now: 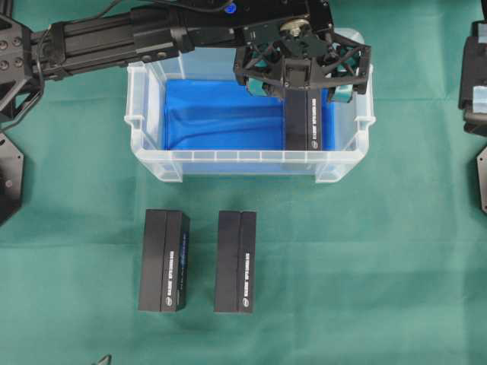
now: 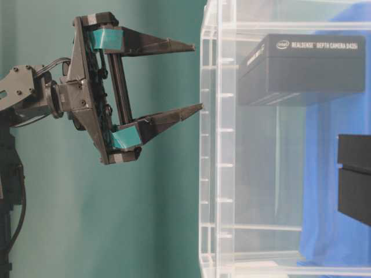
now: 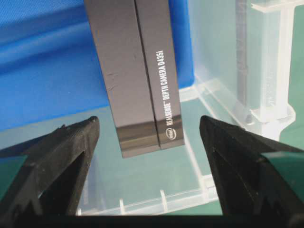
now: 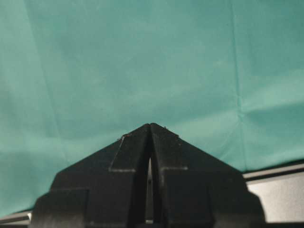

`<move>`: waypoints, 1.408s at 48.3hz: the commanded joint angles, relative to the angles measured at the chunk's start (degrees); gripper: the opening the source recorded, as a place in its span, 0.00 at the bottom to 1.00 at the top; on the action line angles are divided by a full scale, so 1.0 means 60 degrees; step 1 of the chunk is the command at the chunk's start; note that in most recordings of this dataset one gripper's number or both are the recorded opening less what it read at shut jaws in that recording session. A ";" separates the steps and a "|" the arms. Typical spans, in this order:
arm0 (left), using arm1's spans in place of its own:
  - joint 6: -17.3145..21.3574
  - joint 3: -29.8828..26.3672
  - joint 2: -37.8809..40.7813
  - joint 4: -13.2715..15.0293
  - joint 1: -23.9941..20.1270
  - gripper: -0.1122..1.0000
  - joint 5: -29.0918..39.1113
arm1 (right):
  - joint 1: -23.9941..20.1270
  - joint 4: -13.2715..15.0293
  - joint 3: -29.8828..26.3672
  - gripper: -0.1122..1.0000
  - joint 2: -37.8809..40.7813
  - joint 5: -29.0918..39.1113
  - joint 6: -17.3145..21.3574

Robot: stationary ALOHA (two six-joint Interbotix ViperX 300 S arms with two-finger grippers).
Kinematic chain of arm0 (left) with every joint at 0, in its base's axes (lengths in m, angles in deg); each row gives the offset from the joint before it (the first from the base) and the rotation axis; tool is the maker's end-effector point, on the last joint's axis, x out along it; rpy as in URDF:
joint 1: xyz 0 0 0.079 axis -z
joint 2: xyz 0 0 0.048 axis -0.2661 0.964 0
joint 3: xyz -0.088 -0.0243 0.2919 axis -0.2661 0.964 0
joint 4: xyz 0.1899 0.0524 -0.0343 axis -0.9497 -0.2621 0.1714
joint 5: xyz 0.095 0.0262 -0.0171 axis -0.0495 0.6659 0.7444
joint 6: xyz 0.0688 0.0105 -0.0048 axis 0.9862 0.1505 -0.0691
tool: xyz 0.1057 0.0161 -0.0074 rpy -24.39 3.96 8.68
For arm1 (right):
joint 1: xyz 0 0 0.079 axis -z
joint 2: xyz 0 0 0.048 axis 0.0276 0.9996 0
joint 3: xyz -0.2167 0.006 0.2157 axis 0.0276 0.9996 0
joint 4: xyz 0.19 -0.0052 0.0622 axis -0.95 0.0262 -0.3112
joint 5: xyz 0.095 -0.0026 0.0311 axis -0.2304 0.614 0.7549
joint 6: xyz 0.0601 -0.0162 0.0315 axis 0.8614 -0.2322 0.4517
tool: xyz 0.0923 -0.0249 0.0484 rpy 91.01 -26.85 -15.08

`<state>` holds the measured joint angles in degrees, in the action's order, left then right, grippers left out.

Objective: Take the box out of the case with the left arm.
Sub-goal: 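Lower the left gripper around the right black box and close it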

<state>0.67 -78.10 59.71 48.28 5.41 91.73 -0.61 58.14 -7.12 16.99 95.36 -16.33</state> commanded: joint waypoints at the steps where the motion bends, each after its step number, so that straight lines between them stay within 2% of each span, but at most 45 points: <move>1: -0.0015 -0.0161 -0.0190 0.0000 -0.0015 0.86 -0.0044 | 0.0000 0.0015 -0.0117 0.10 0.0000 -0.0044 0.0015; 22: -0.0015 0.0000 -0.0190 0.0015 0.0015 0.86 -0.0059 | 0.0000 0.0015 -0.0132 0.10 0.0000 -0.0044 0.0015; 38: -0.0015 0.0264 -0.0190 0.0000 0.0015 0.86 -0.0659 | 0.0000 0.0015 -0.0132 0.10 0.0000 -0.0044 0.0015; 68: -0.0015 0.0806 -0.0205 0.0015 0.0015 0.86 -0.0688 | 0.0000 0.0015 -0.0117 0.10 0.0000 -0.0059 0.0015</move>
<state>0.67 -73.00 59.71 48.28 5.41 87.86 -0.61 58.14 -7.21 16.99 95.36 -16.33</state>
